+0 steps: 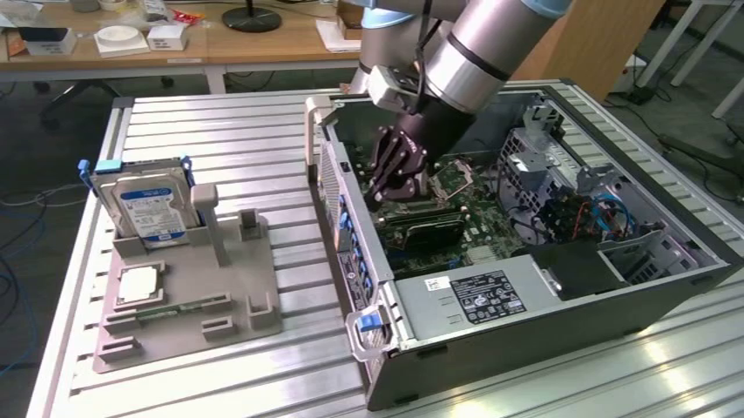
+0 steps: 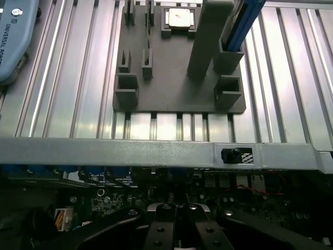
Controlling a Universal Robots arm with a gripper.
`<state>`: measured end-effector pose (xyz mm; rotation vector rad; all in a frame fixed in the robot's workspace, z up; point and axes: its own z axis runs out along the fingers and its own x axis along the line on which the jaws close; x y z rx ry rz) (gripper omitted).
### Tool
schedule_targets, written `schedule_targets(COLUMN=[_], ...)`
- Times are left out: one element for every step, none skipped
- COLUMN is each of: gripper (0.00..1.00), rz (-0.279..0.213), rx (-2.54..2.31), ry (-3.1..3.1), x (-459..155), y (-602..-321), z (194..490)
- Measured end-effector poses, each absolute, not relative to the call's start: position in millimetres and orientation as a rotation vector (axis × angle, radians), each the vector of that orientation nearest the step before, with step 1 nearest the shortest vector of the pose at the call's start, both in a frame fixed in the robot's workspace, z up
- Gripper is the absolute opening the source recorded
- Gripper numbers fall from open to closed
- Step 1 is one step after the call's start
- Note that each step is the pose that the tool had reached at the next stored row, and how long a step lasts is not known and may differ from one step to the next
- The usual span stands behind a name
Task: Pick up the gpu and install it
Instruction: 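Press down on the gpu until it lock into place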
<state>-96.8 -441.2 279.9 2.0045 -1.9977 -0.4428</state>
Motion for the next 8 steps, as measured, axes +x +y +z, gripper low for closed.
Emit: schedule_targets(gripper=[0.1,0.1,0.1,0.1,0.1,0.1,0.1,0.1], rz=[-0.443,-0.442,-0.443,-0.443,-0.443,-0.443,-0.444,-0.444], rx=[2.004,2.004,2.004,2.004,2.004,2.004,2.004,2.004], ry=[-1.998,-1.997,-1.997,-1.997,-1.997,-1.997,-1.997,-1.997], x=[-96.9,-96.9,-96.9,-97.0,-97.2,-97.3,-97.4,-97.8], y=[-441.2,-441.2,-441.3,-441.3,-441.3,-441.4,-441.6,-441.7], z=[279.6,279.6,279.4,279.2,279.1,279.0,278.9,278.9])
